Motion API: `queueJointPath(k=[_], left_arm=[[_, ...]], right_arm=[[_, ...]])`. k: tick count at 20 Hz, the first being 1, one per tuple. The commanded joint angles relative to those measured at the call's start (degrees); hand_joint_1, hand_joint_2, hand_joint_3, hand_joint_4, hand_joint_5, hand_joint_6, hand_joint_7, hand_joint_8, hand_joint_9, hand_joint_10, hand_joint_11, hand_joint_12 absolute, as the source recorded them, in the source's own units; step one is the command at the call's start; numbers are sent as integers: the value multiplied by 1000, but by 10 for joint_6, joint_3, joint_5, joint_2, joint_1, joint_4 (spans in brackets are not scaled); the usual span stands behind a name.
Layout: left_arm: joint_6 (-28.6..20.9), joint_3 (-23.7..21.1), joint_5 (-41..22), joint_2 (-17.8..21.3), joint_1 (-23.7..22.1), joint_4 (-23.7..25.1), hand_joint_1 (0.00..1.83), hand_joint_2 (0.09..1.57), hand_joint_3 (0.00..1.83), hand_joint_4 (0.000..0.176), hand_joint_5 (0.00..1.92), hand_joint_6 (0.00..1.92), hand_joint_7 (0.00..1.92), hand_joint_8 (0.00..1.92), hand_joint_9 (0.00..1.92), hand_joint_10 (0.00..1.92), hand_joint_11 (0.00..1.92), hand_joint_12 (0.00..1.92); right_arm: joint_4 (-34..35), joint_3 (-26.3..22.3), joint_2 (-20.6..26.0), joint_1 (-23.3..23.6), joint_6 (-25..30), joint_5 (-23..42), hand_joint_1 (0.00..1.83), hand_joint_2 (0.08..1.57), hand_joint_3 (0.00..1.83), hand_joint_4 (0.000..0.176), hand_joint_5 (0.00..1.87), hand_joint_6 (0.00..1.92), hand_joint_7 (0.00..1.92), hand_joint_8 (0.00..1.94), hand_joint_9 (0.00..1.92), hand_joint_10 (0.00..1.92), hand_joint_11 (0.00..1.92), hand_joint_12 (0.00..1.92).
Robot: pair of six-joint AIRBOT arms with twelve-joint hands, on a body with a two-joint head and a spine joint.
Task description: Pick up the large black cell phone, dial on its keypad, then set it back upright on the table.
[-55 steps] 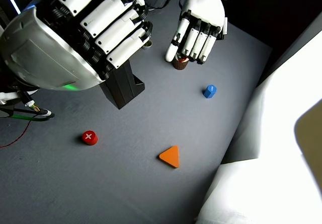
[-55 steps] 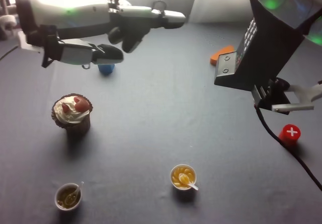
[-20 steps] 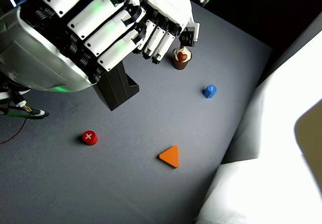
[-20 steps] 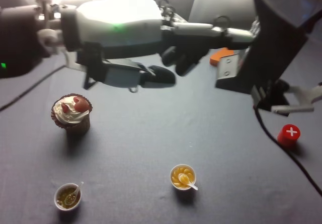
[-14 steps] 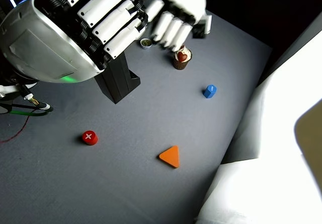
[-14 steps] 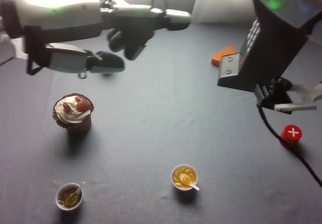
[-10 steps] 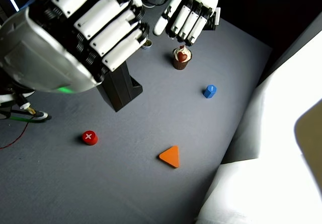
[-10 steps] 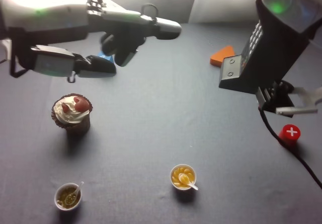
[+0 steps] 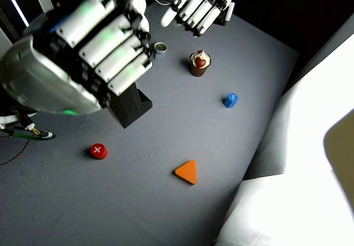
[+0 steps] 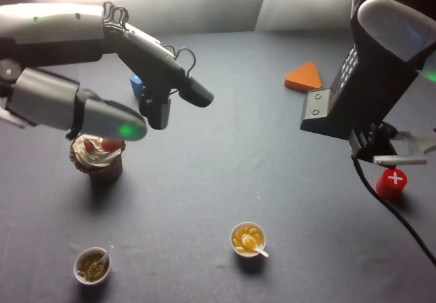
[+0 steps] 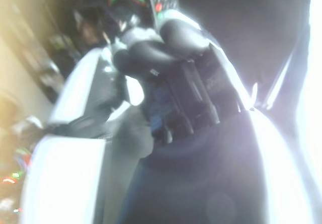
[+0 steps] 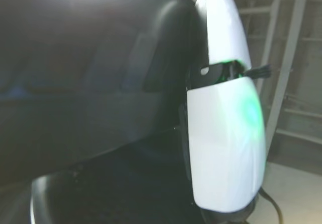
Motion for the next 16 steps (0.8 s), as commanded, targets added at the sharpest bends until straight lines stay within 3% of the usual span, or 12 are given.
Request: queueJointPath(k=[1,2,3,4,5,6,8,9,12,14,15,16], left_arm=[[-16,-5,-8,6,-17,-39,409,1275,0,0,675,3,990,325,801,844,483,1274],[-47,-8,3,6,-23,-16,330,1261,0,0,693,2,953,158,795,564,470,1071],[-82,-13,12,5,-32,15,207,1254,0,0,648,0,832,10,753,142,411,838],[-83,-16,9,5,-38,35,194,1260,0,0,610,0,762,1,703,53,335,831],[-83,-21,7,5,-38,40,194,1260,0,0,610,0,762,1,703,53,335,831],[-83,-26,12,6,-38,42,12,1244,0,0,433,0,569,0,493,2,110,743],[-119,-35,35,8,-38,36,0,1209,0,0,371,0,466,0,371,0,13,679],[-119,-36,34,8,-39,24,0,1209,0,0,371,0,466,0,371,0,13,679],[-125,-36,38,8,-42,17,0,1169,0,0,260,0,307,1,213,0,0,408],[-126,-36,38,9,-44,0,0,1168,0,0,276,3,327,5,219,2,0,456],[-125,-37,35,9,-45,-19,0,1166,0,0,271,2,357,10,230,4,0,496],[-122,-36,32,10,-45,-37,0,1164,0,0,246,1,317,5,197,3,0,423]], right_arm=[[-6,2,3,2,11,70,1485,1140,0,0,846,1057,914,978,900,1193,717,1699],[0,3,0,0,12,70,1485,1139,0,0,856,1050,910,981,896,1193,723,1695],[2,6,-3,-1,12,70,1485,1139,0,0,858,1038,903,984,891,1200,736,1699],[5,7,-7,-3,12,70,1485,1140,0,0,850,1048,903,984,899,1194,735,1700],[6,9,-11,-3,12,70,1485,1140,0,0,850,1048,903,984,899,1194,735,1700],[6,9,-13,-3,12,70,1488,1127,0,0,874,1013,935,929,932,1149,743,1673],[6,9,-19,-3,12,70,1486,1136,1,0,861,1048,897,982,909,1170,736,1689],[6,9,-21,-4,12,70,1486,1136,1,0,861,1048,897,982,909,1170,736,1689],[3,10,-28,-16,14,70,1483,1143,1,0,891,1027,885,1024,863,1220,691,1707],[-4,15,-32,-25,15,70,1482,1144,1,0,901,1011,884,1034,848,1233,693,1710],[-7,19,-35,-29,15,70,1387,1150,2,0,904,1062,888,1075,816,1347,674,1477],[-10,23,-36,-33,15,70,1369,1150,0,0,916,1059,895,1076,811,1362,674,1384]])
